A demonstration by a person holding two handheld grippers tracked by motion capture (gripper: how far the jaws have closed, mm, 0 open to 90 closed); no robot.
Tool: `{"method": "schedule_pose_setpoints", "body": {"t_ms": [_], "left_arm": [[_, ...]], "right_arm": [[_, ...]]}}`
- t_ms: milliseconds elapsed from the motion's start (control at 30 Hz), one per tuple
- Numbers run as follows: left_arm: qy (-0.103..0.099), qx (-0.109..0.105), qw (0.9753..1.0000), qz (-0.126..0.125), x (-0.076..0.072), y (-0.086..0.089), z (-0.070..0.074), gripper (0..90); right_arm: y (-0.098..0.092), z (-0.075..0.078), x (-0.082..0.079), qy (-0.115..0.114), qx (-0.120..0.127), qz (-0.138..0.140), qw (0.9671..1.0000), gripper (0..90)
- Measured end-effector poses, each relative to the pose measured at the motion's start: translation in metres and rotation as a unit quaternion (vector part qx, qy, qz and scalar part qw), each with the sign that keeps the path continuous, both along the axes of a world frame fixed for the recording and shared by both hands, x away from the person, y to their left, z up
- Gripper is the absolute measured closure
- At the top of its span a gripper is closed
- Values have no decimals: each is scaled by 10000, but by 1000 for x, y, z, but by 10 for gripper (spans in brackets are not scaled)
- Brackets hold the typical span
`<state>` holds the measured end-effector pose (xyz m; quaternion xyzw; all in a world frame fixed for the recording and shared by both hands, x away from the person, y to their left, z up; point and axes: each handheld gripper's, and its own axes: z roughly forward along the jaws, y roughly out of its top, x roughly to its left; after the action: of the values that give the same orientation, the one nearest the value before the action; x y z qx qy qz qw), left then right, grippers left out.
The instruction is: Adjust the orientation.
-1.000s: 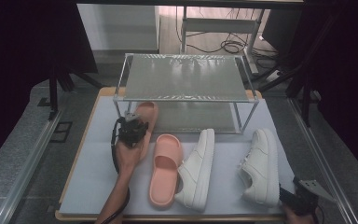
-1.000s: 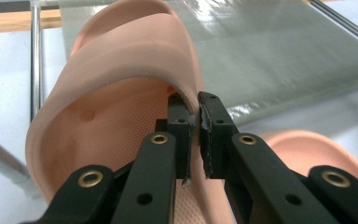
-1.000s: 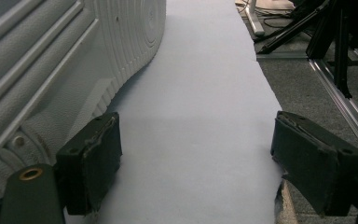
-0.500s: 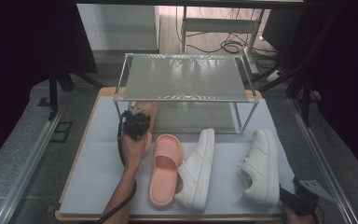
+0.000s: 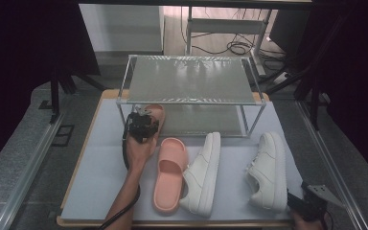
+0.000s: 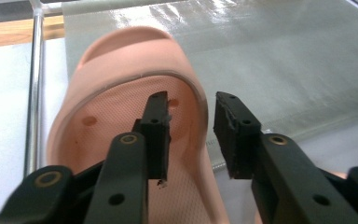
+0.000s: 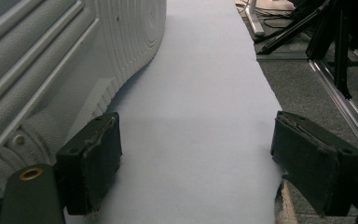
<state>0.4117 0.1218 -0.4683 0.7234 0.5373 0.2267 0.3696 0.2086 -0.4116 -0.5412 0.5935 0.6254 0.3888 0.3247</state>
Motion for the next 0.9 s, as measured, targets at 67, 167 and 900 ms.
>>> {"method": "schedule_pose_setpoints", "body": {"t_ms": [67,167,900], "left_arm": [[4,-33,10000,-30,-2,2,3,621],[28,-61,9999,-106,-8,7,7,600],[413,-377,9966,-607,-67,48,7,447]], "right_arm": [[0,0,0,-3,-2,2,10000,160],[0,0,0,-1,-2,1,10000,160],[0,0,0,-2,-1,-2,10000,161]]}}
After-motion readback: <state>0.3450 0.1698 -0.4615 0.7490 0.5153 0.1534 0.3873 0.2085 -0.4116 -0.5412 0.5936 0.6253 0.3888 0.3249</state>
